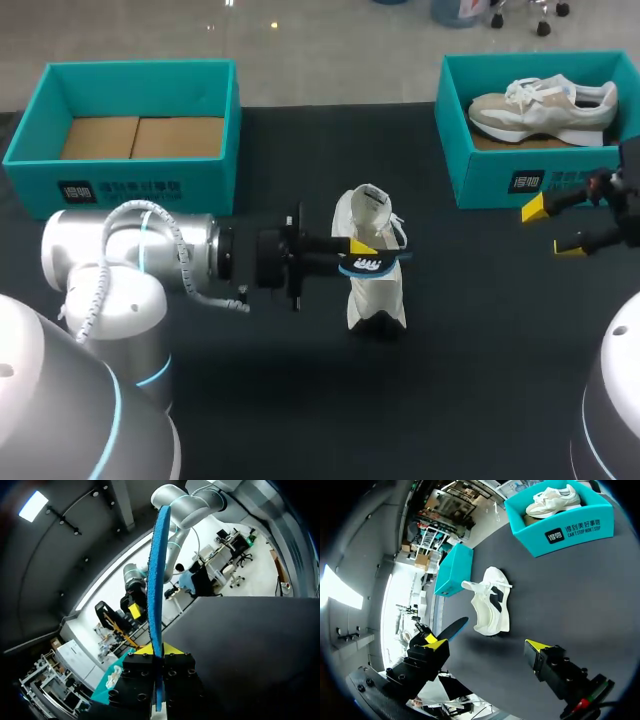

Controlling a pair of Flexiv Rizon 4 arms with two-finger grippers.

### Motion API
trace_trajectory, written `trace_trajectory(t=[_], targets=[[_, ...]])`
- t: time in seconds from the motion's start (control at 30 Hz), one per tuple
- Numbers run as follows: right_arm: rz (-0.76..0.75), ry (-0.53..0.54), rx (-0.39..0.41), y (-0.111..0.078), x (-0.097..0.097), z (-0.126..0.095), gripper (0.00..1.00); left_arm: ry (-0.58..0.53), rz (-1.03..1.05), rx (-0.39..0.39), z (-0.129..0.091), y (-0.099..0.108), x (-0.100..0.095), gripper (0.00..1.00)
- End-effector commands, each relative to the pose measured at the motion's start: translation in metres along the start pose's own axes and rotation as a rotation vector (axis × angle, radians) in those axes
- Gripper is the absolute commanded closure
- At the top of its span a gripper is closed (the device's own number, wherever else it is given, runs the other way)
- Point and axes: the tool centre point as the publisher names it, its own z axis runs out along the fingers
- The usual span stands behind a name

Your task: Take the shoe out of the shoebox, open the shoe tongue, remove and reinsert the insole, then place the shoe into the shoebox

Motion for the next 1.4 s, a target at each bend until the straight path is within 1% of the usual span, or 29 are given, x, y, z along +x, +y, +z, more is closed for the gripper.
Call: trace_trajectory(t=[0.03, 0.13, 0.23, 1.4], targets=[[0.002, -0.003, -0.001, -0.0014, 0.0004, -0.0007, 0.0, 0.017, -0.013, -0.011, -0.0104, -0.0049, 0.0057, 1.0], [0.002, -0.003, -0.001, -0.0014, 0.0004, -0.0007, 0.0, 0.014, -0.031, -0.009, -0.0132, -0.0073, 0.0067, 1.0], [0.002, -0.003, -0.001, -0.0014, 0.0004, -0.0007, 0.0, 0.016, -0.034, -0.045, -0.0158, -0.0072, 0.0083, 1.0], [0.002, -0.003, -0.001, -0.0014, 0.0004, -0.0007, 0.0, 0.016, -0.034, -0.045, -0.0158, -0.0072, 0.0083, 1.0]])
